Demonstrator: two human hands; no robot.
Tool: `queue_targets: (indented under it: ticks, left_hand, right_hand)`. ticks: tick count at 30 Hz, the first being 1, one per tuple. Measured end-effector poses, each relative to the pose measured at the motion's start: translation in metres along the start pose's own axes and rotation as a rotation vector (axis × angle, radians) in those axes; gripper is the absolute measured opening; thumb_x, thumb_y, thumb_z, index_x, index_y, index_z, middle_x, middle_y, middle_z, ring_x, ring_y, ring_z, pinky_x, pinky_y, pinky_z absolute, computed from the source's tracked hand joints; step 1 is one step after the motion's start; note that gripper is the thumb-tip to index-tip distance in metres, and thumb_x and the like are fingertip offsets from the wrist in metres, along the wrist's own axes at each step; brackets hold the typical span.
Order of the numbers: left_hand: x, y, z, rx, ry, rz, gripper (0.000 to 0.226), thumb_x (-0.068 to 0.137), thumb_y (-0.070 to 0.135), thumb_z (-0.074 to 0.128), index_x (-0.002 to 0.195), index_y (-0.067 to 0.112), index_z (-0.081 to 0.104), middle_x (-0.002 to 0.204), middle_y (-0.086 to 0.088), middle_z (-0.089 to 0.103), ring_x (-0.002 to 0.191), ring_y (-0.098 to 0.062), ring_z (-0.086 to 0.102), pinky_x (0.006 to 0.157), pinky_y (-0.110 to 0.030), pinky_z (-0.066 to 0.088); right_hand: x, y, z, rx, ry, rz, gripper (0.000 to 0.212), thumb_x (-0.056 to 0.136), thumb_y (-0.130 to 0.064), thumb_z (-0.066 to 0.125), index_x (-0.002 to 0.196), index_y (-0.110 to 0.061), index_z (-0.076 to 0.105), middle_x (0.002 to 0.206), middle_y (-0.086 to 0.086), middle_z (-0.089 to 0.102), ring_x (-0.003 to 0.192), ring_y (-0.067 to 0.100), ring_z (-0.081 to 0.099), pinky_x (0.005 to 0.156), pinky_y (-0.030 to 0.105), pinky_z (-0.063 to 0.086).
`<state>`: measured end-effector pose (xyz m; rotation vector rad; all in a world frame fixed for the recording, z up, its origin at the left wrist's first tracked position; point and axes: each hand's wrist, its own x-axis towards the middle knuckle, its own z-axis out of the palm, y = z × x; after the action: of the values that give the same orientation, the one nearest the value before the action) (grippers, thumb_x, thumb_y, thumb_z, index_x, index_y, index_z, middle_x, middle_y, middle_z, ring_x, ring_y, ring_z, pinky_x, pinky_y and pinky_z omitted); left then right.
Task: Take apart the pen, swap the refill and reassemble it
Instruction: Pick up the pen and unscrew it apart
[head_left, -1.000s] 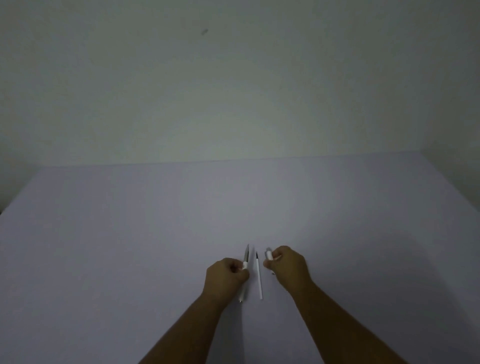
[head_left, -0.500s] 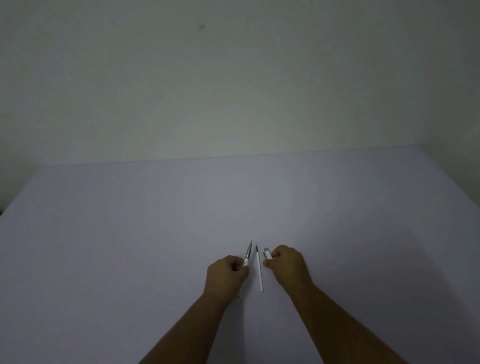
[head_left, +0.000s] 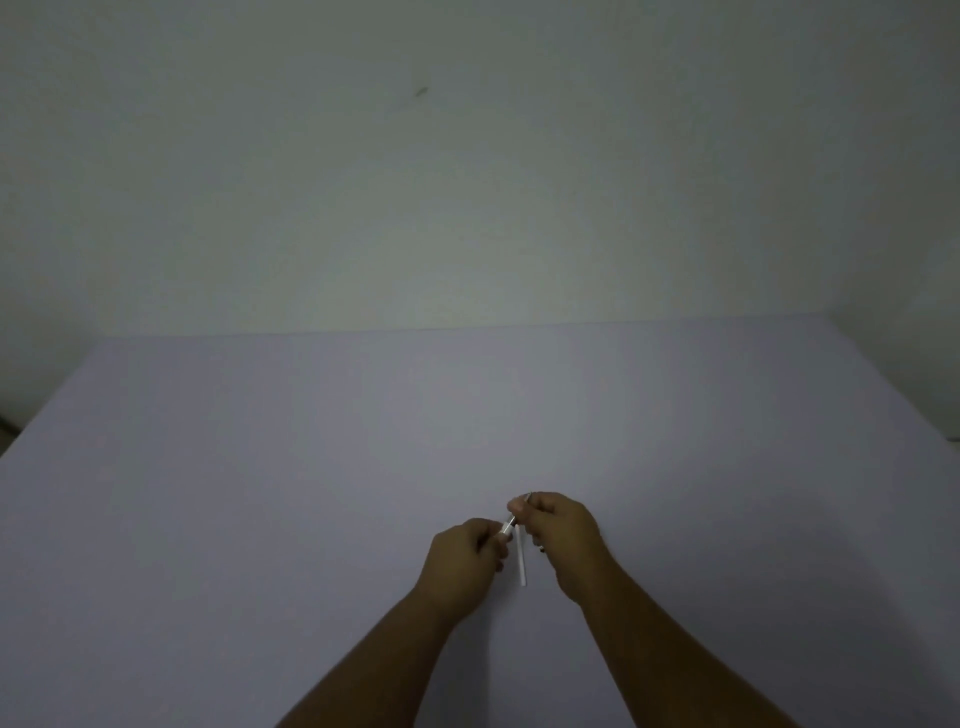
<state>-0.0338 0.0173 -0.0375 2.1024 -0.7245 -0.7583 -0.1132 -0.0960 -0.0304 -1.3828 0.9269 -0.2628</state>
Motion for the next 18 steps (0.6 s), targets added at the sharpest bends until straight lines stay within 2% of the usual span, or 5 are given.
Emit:
queue_targets:
  ticks: [5,9,13,16,18]
  left_hand:
    - [-0.006,0.003,-0.007,-0.102,-0.031,-0.018,0.015,0.093,0.023,0.051,0.092,0.019,0.066,0.072,0.009,0.063,0.059,-0.007,0.059,0.06,-0.021,0.051]
    - [-0.01,0.007,-0.007,0.008,0.004,0.057,0.02,0.095,0.023,0.048,0.1,0.014,0.065,0.084,0.0,0.067,0.069,-0.013,0.059,0.067,-0.025,0.048]
    - [-0.012,0.011,-0.008,0.027,0.052,0.088,0.021,0.095,0.023,0.046,0.1,0.014,0.064,0.084,0.001,0.065,0.073,-0.014,0.059,0.066,-0.022,0.045]
    - [-0.011,0.013,-0.008,0.031,0.059,0.111,0.021,0.096,0.024,0.046,0.1,0.014,0.064,0.082,0.005,0.063,0.069,-0.009,0.056,0.06,-0.015,0.042]
    - [-0.011,0.013,-0.008,0.045,0.061,0.115,0.02,0.096,0.023,0.046,0.098,0.014,0.064,0.08,0.006,0.061,0.066,-0.006,0.054,0.058,-0.013,0.04]
  right_hand:
    - [-0.004,-0.005,-0.006,0.135,-0.119,0.081,0.012,0.086,-0.023,0.063,0.079,-0.016,0.07,0.071,-0.004,0.063,0.069,0.011,0.051,0.066,0.024,0.042]
    - [-0.005,-0.005,-0.003,0.12,-0.083,0.092,0.013,0.083,-0.017,0.066,0.072,-0.011,0.067,0.064,0.001,0.055,0.063,0.013,0.046,0.06,0.024,0.039]
    - [-0.005,-0.008,-0.003,0.258,-0.117,0.104,0.011,0.084,-0.008,0.063,0.093,-0.011,0.068,0.082,0.004,0.065,0.077,0.016,0.056,0.071,0.025,0.044]
    - [-0.007,-0.011,0.0,0.211,-0.077,0.121,0.008,0.083,-0.018,0.068,0.078,-0.011,0.066,0.067,0.001,0.059,0.064,0.013,0.049,0.064,0.025,0.044]
    - [-0.007,-0.011,0.002,0.238,-0.069,0.096,0.009,0.083,-0.011,0.066,0.074,-0.01,0.066,0.063,0.002,0.057,0.063,0.014,0.049,0.062,0.025,0.043]
